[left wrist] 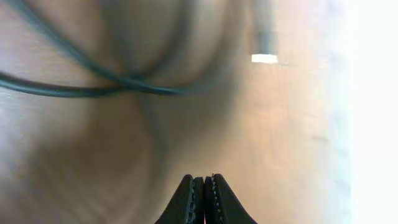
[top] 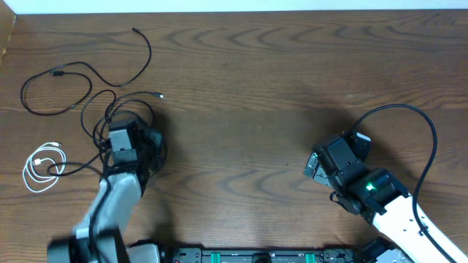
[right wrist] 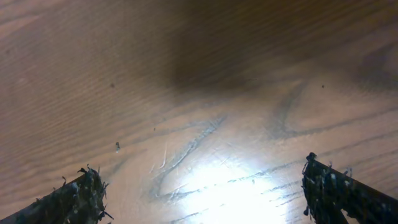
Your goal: Untangle cables
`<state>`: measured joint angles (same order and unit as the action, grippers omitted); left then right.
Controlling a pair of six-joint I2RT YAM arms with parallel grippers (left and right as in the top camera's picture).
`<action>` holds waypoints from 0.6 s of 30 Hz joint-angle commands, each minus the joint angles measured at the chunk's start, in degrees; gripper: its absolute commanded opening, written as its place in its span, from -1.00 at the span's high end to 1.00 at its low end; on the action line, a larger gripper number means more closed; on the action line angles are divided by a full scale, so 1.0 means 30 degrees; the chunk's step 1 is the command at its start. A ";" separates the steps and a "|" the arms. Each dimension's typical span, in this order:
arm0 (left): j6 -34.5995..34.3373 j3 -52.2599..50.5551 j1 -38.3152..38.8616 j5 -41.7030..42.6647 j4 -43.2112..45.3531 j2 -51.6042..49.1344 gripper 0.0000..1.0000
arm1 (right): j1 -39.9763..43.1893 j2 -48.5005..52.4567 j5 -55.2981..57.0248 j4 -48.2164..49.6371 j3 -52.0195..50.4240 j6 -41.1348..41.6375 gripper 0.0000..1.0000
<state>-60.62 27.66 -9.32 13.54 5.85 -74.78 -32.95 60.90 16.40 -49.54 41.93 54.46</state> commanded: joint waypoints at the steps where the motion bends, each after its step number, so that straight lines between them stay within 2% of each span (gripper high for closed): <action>1: -0.0102 0.0138 -0.0051 0.1239 -0.0634 0.2878 0.84 | 0.0095 0.0044 -0.0044 -0.0117 0.0051 -0.0087 -0.98; 5: 0.1741 0.0131 -0.0051 0.1137 -0.1974 0.6841 0.85 | 0.0095 0.0044 -0.0036 -0.0029 0.0051 -0.0087 -0.99; 8: 0.6193 0.0131 -0.0044 0.2135 -0.1953 0.9981 0.85 | 0.0095 0.0044 -0.0007 0.0189 0.0051 -0.0095 -0.99; 10: 0.8080 0.0131 -0.0044 0.2841 -0.1953 1.1737 0.85 | 0.0095 0.0044 0.0000 0.0415 0.0051 -0.0095 -0.99; 13: 0.9471 0.0131 -0.0029 0.3738 -0.2106 1.4105 0.83 | 0.0095 0.0044 0.0073 0.0911 0.0051 -0.0095 -0.99; 16: 0.9559 0.0131 -0.0029 0.4000 -0.2827 1.5956 0.73 | 0.0095 0.0044 0.0328 0.1282 0.0051 -0.0095 -0.98; 17: 0.9559 0.0131 -0.0029 0.3993 -0.3184 1.6444 0.57 | 0.0095 0.0044 0.0488 0.1348 0.0051 -0.0095 -0.99; 18: 0.9559 0.0131 -0.0029 0.3993 -0.3548 1.6830 0.22 | 0.0095 0.0044 0.0729 0.1399 0.0051 -0.0095 -0.98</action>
<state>-35.81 27.68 -9.32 23.27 -3.22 -27.22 -32.95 60.90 16.27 -45.69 41.93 54.43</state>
